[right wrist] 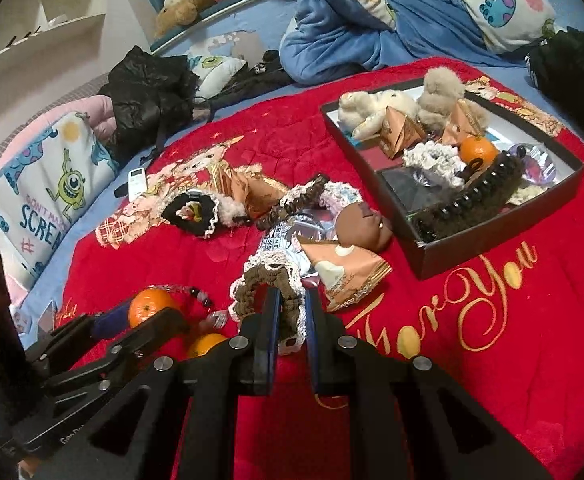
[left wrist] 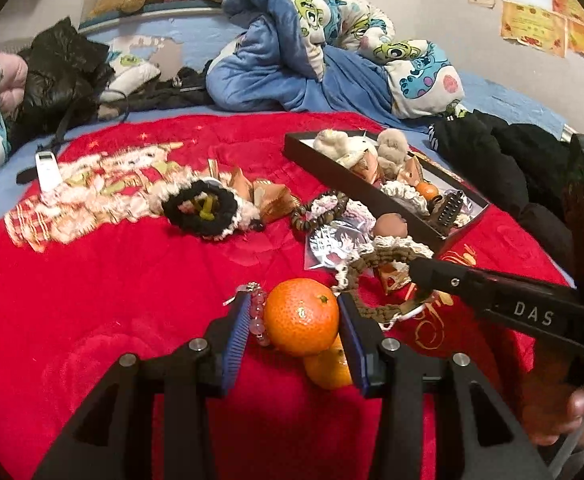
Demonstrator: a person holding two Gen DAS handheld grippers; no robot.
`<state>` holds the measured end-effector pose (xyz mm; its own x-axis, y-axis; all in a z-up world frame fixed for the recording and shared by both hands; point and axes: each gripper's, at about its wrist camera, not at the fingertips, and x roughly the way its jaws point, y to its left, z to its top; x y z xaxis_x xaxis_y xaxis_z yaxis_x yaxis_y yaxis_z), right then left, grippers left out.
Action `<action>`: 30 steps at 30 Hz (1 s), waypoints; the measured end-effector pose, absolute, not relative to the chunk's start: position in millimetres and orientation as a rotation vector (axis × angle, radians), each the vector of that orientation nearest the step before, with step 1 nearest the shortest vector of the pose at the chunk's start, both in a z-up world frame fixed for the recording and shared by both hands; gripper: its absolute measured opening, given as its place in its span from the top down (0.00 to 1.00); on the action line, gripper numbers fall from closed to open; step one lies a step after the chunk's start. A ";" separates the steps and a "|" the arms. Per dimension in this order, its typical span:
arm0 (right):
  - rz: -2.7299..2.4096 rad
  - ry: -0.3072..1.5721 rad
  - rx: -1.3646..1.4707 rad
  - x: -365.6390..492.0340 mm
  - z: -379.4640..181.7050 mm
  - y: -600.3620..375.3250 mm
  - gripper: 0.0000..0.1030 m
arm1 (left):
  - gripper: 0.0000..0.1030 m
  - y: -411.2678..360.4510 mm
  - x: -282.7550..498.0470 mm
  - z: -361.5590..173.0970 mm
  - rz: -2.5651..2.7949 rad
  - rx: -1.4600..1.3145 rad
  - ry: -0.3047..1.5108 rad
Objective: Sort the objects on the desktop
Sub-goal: 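Grasp an orange with the left tool while the right tool grasps the brown crocheted ring, then lift the orange with the left tool while the right tool lifts the crocheted ring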
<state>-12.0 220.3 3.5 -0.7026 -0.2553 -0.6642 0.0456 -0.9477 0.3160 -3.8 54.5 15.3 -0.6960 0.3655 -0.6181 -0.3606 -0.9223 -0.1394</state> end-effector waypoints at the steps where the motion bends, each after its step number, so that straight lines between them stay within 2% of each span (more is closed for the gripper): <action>1: -2.728 -0.421 1.126 -11.5 4.1 221.0 0.88 | 0.57 53.9 -3.8 15.4 2.577 -0.943 -0.010; 15: -2.729 -0.416 1.117 -10.3 7.2 220.4 0.87 | 0.56 50.3 -8.4 4.4 2.563 -0.998 -0.020; 18: -2.723 -0.425 1.121 -10.2 6.5 221.3 0.87 | 0.55 49.8 -9.2 1.6 2.570 -1.021 -0.022; 20: -2.719 -0.427 1.121 -10.2 6.4 221.9 0.87 | 0.51 50.3 -9.9 0.5 2.565 -1.037 -0.020; 25: -2.718 -0.406 1.128 -9.3 5.2 221.2 0.87 | 0.51 53.4 -6.7 -6.5 2.564 -1.042 0.029; 30: -2.719 -0.394 1.132 -8.9 4.1 218.5 0.87 | 0.51 50.6 -6.2 -8.5 2.561 -1.042 0.002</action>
<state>-8.9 218.5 4.1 -0.6974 -0.2554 -0.6696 0.0550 -0.9507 0.3053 -6.2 50.6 -8.5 -0.6560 0.3402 -0.6738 -0.3413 -0.9299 -0.1372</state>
